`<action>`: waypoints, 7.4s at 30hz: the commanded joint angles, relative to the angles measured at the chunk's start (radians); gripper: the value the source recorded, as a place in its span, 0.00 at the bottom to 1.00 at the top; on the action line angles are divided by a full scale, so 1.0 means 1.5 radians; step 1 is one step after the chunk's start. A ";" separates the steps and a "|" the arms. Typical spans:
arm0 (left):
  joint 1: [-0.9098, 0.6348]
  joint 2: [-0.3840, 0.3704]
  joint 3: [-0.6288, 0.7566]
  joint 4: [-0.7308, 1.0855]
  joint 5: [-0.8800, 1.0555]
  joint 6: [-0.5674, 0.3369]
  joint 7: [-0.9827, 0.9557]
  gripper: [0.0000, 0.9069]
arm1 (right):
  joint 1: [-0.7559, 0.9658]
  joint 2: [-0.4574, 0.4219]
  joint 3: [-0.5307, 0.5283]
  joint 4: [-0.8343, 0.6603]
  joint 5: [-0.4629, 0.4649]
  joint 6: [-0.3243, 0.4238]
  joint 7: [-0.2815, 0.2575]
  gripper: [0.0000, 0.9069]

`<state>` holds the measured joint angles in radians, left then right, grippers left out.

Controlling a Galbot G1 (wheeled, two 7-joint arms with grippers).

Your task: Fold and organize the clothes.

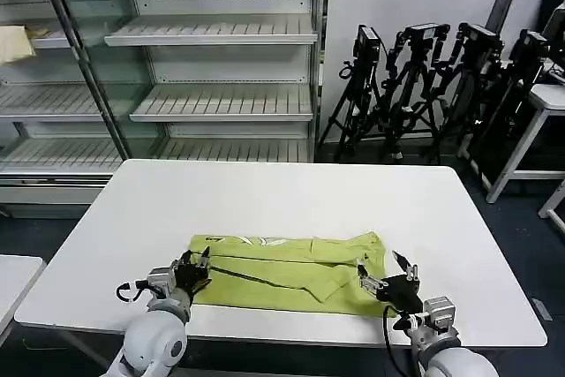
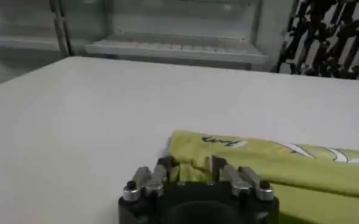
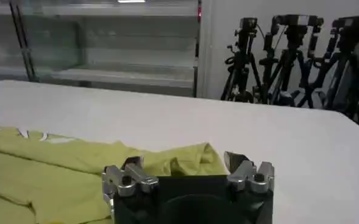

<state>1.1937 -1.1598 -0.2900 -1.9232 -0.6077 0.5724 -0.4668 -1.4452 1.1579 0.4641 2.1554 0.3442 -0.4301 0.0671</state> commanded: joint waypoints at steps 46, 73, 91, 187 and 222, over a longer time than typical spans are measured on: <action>-0.031 -0.033 0.153 -0.135 0.261 0.003 0.167 0.00 | -0.014 -0.003 0.035 0.017 -0.013 0.000 0.007 1.00; -0.136 -0.082 0.119 -0.125 0.085 -0.041 0.090 1.00 | -0.026 0.001 0.042 0.012 -0.017 0.005 0.003 1.00; 0.080 0.021 -0.029 -0.071 0.109 0.005 0.067 1.00 | -0.027 -0.002 0.044 0.006 -0.017 0.020 -0.004 1.00; -0.064 -0.235 0.300 0.019 0.611 -0.198 0.288 1.00 | 0.105 -0.050 0.143 0.002 0.044 0.111 -0.023 1.00; -0.010 -0.077 -0.150 -0.014 0.489 -0.279 0.355 1.00 | 0.170 -0.037 0.019 -0.124 -0.060 0.182 -0.052 1.00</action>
<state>1.1657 -1.2884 -0.4429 -1.9467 0.1313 0.1800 0.0468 -1.2039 1.0871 0.5167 1.9907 0.3008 -0.1954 -0.0047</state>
